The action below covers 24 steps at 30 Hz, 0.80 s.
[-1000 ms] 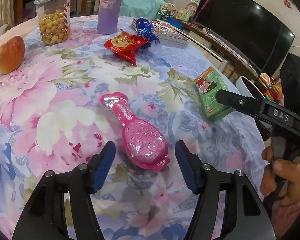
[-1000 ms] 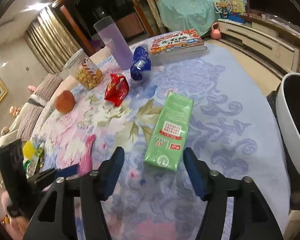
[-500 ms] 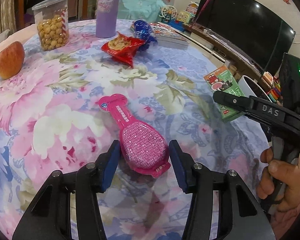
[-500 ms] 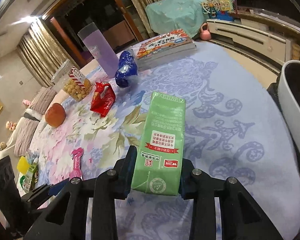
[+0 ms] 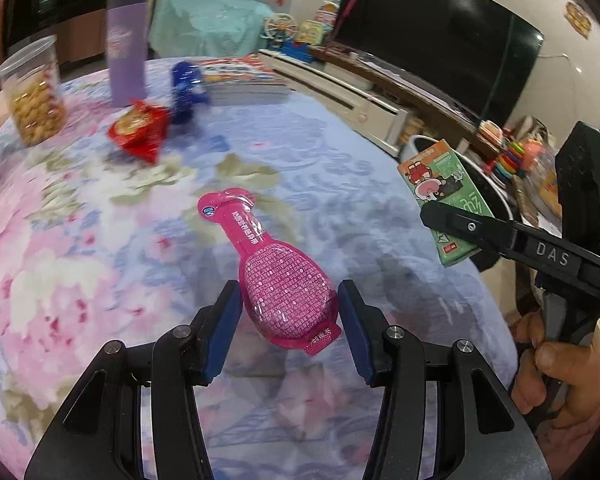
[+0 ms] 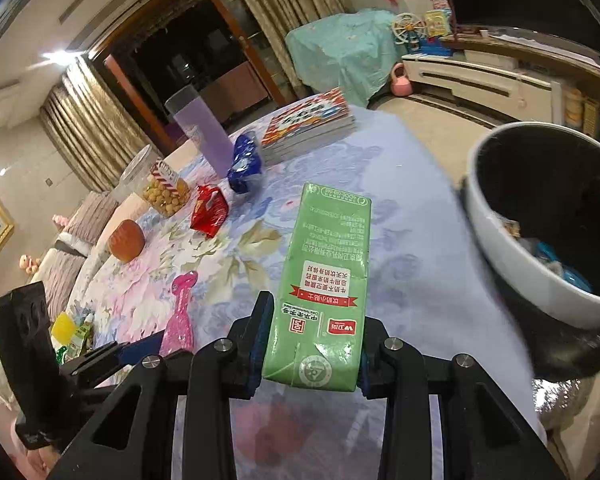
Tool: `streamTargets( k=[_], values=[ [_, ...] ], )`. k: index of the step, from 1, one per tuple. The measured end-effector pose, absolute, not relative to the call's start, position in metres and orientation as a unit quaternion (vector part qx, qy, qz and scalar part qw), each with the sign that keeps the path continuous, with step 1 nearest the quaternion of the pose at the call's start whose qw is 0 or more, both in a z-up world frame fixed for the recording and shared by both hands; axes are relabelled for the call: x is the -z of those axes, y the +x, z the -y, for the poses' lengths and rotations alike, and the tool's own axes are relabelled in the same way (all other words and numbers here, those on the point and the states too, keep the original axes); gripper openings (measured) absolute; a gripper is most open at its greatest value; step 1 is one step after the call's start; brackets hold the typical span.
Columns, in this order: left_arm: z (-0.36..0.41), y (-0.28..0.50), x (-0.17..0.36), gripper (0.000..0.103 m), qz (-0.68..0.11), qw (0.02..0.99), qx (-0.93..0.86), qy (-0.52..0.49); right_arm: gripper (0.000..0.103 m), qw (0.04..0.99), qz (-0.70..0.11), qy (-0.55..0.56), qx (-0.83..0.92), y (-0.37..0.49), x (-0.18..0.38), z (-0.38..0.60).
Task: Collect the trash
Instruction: 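Carry the pink packet and green carton with both tools over the trash bin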
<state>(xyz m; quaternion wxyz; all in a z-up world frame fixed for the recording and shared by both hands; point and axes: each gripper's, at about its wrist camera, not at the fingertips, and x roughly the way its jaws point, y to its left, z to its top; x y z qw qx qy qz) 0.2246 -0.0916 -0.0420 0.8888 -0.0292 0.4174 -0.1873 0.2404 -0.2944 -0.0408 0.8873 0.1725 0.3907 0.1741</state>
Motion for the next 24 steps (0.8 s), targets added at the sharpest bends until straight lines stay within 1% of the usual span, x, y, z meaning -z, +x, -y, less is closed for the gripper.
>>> streamTargets(
  k=[10,24],
  values=[
    [0.149,0.224,0.028,0.049,-0.408,0.882,0.235,-0.003,0.035,0.896,-0.374,0.194,-0.139,0.216,0.032,0.348],
    [0.215,0.231,0.017,0.049,-0.402,0.873,0.275,0.027,0.035,0.906,-0.354,0.212,-0.096,0.203,0.024,0.403]
  ],
)
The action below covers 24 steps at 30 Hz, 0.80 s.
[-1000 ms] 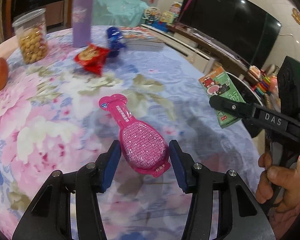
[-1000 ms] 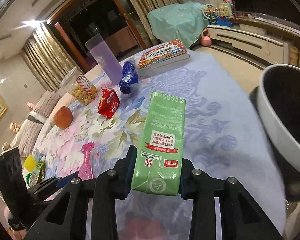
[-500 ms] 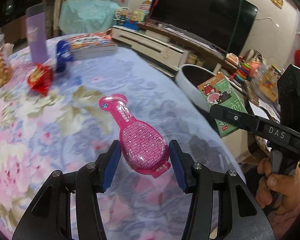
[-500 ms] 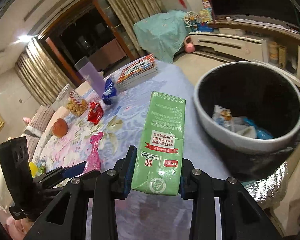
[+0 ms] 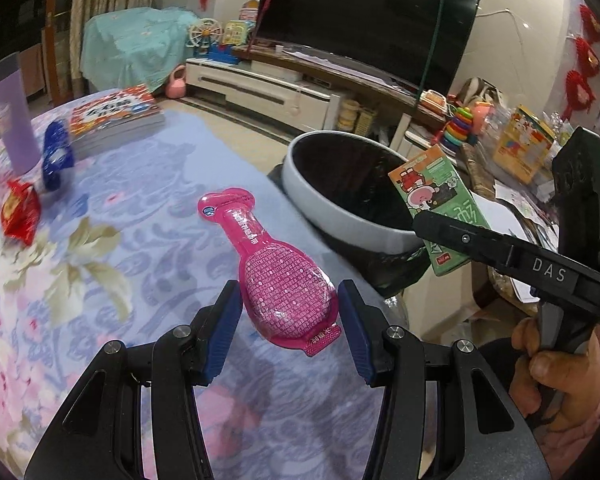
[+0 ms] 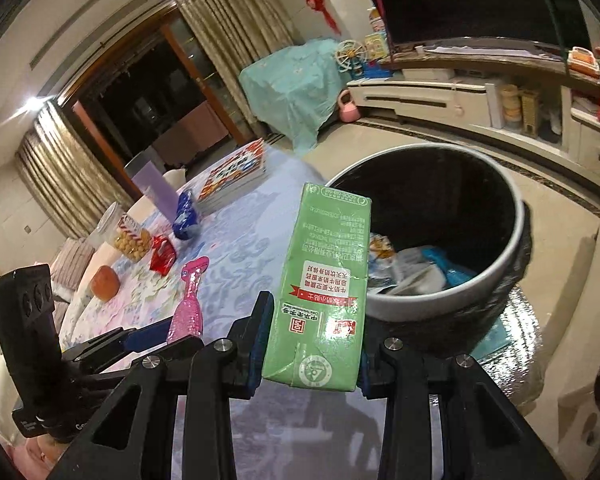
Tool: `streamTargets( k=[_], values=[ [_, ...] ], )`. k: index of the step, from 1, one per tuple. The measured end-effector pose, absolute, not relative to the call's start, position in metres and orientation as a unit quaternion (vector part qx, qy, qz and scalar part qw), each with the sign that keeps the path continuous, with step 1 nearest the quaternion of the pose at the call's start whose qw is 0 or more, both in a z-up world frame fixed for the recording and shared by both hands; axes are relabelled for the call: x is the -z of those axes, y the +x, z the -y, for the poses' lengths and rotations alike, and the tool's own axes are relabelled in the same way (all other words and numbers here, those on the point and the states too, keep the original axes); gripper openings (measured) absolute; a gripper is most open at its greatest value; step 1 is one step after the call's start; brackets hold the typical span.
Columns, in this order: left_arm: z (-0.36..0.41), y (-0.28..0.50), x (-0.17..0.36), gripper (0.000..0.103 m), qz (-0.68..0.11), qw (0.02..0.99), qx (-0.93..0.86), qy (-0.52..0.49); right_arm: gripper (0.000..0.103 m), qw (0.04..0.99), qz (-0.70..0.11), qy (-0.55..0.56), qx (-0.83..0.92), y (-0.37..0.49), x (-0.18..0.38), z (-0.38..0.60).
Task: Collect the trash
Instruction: 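Carry the pink packet and green carton with both tools over the trash bin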
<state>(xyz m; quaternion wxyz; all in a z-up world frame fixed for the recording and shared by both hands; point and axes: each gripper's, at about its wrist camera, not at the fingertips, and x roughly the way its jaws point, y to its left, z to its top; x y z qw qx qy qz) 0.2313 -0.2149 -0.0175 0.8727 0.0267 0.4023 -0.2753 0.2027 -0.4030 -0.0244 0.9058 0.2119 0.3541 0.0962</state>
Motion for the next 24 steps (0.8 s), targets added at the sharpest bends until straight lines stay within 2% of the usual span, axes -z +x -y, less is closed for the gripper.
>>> streamTargets(
  k=[24],
  values=[
    [0.281,0.262,0.002,0.049,-0.390,0.866,0.309,0.054,0.035,0.911,-0.345,0.221,-0.054,0.213,0.024,0.466]
  ],
)
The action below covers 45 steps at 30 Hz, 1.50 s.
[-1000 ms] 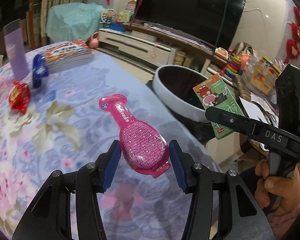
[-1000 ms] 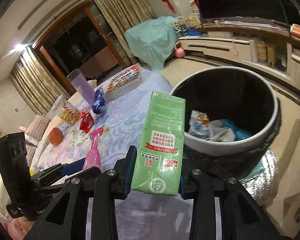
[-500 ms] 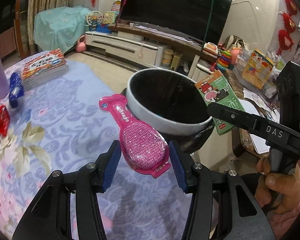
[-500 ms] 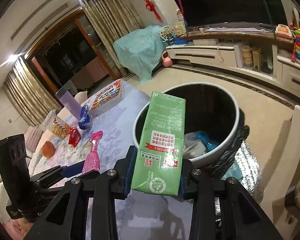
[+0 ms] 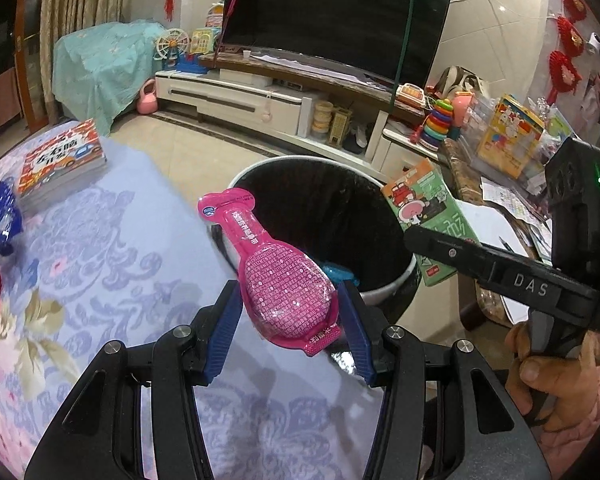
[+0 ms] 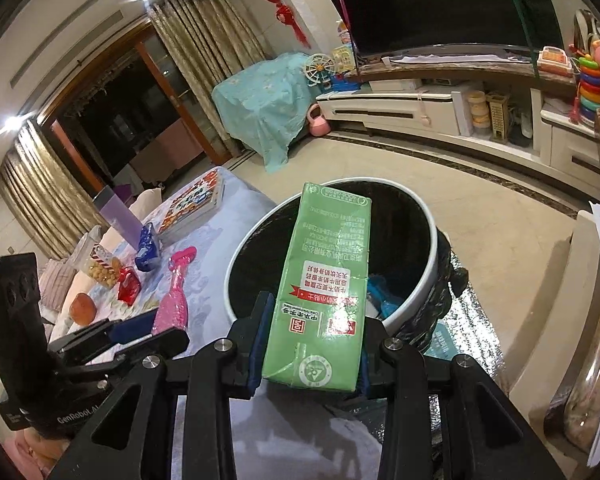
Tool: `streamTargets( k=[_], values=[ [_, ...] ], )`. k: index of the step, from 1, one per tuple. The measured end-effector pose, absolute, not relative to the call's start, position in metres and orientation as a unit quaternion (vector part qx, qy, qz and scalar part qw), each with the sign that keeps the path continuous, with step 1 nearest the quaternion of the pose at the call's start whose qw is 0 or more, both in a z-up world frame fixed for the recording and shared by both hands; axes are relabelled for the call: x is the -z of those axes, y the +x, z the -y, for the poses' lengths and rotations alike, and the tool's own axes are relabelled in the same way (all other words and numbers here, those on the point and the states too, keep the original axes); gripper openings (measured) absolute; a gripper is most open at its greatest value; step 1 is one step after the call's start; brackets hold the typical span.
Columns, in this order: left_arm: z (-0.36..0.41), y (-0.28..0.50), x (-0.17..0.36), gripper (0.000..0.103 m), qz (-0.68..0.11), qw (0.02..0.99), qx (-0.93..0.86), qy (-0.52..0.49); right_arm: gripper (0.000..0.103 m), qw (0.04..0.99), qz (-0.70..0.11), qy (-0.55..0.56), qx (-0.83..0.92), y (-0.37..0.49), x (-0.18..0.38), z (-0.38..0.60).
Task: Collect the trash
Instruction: 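Carry the pink packet and green carton with both tools over the trash bin, then open both tools to drop the pink packet and green carton into the bin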
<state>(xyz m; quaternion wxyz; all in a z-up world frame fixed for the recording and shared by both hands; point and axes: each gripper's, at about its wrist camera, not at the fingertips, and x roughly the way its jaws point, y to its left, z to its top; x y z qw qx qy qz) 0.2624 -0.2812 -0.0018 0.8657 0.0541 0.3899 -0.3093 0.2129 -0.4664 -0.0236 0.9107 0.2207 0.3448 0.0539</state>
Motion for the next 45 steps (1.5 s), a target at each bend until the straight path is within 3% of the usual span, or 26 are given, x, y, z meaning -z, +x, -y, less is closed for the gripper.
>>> streamTargets(
  k=[34,40,45],
  values=[
    [0.325,0.302,0.015,0.050,-0.409,0.851,0.317,0.088,0.036,0.902,-0.375,0.210,-0.045,0.265,0.035,0.485],
    [0.323,0.304,0.016,0.058,-0.412,0.852,0.313,0.085,0.042,0.900,-0.375,0.221,-0.037,0.266,0.036,0.492],
    [0.309,0.300,0.015,0.061,-0.410,0.856,0.306,0.071,0.053,0.903,-0.364,0.224,-0.034,0.263,0.032,0.492]
  ],
)
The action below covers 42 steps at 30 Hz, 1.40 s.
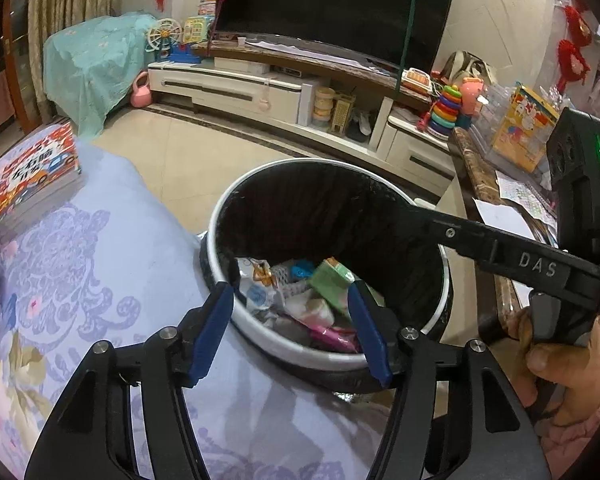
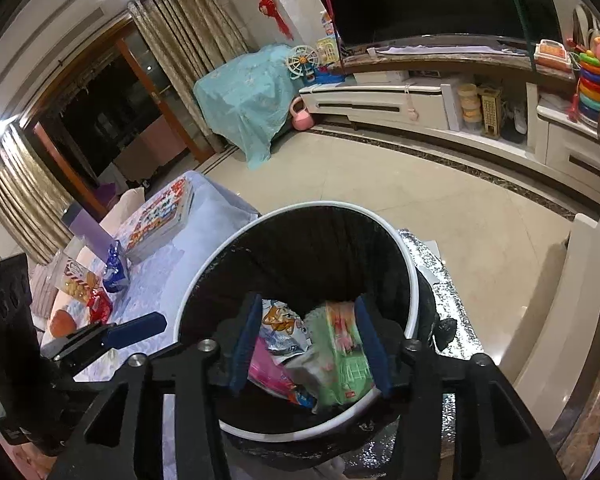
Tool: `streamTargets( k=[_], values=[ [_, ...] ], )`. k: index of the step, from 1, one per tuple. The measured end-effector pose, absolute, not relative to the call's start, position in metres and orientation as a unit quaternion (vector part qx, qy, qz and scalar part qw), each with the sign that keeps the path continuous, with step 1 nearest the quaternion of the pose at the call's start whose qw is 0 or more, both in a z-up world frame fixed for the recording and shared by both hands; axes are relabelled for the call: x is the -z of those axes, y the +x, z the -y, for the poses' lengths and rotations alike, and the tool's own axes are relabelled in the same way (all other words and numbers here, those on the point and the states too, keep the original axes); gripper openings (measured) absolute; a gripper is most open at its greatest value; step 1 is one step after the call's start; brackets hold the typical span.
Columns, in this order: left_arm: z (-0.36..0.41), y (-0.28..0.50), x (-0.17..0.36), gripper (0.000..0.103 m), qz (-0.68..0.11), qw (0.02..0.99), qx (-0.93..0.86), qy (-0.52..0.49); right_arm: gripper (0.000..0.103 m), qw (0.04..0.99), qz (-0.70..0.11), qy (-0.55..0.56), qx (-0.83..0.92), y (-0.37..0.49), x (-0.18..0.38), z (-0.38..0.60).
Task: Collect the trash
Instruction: 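Open both tools to drop the pink packet and green carton into the bin, then move both open tools back over the table toward the remaining snacks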
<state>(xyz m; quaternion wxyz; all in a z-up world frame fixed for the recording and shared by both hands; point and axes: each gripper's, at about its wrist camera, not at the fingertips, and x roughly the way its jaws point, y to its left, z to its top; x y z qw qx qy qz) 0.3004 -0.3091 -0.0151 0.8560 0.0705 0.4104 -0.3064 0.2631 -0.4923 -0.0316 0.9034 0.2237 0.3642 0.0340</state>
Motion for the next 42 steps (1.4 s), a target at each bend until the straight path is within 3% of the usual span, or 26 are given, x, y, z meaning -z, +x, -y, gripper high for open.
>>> streamTargets(
  k=[3,8,14,28,42],
  values=[
    [0.294,0.297,0.016,0.061,-0.413,0.859,0.299,0.053,0.058,0.904,-0.360,0.226,-0.034,0.260,0.030,0.492],
    [0.263,0.287,0.019,0.064,-0.417,0.866,0.275,0.024,0.083,0.907,-0.347,0.234,-0.040,0.250,0.024,0.483],
    [0.214,0.277,0.023,0.066,-0.419,0.877,0.236,-0.018,0.095,0.908,-0.339,0.239,-0.055,0.244,0.017,0.460],
    [0.095,0.257,0.037,0.070,-0.422,0.892,0.142,-0.081,0.099,0.908,-0.344,0.192,-0.147,0.239,0.003,0.355],
    [0.005,0.247,0.053,0.072,-0.426,0.894,0.070,-0.123,0.100,0.889,-0.376,0.166,-0.203,0.254,0.025,0.267]
  ],
)
